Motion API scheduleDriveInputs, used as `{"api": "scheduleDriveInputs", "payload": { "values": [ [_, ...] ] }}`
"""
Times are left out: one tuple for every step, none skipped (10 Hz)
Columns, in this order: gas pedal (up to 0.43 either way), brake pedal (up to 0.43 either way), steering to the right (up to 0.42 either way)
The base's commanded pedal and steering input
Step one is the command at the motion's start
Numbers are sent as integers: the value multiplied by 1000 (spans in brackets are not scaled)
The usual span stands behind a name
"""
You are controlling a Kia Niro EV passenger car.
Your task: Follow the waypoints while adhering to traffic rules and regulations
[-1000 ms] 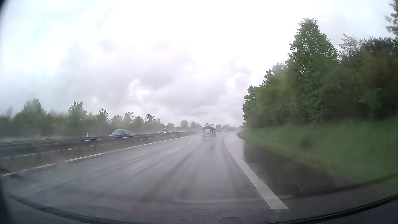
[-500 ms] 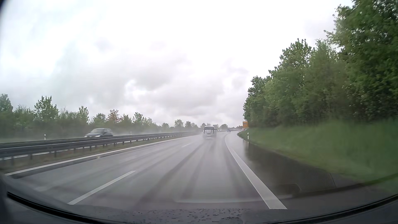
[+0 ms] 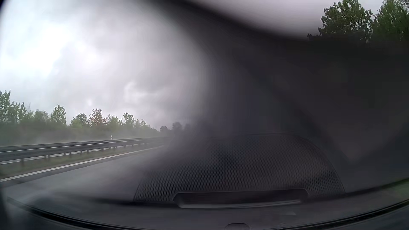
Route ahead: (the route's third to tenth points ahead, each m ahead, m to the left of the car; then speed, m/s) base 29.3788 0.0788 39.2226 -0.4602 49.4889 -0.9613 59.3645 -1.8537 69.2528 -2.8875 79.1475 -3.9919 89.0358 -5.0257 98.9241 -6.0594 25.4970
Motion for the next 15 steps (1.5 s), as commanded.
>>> {"api": "scheduleDriveInputs", "payload": {
  "values": [
    [331, 0, 7],
    [331, 0, 7],
    [331, 0, 7],
    [331, 0, 8],
    [331, 0, 8],
    [331, 0, 8],
    [331, 0, 8],
    [331, 0, 8],
    [331, 0, 8],
    [331, 0, 8],
    [331, 0, 9],
    [331, 0, 10],
    [331, 0, 10],
    [331, 0, 10],
    [331, 0, 10]
  ]
}}
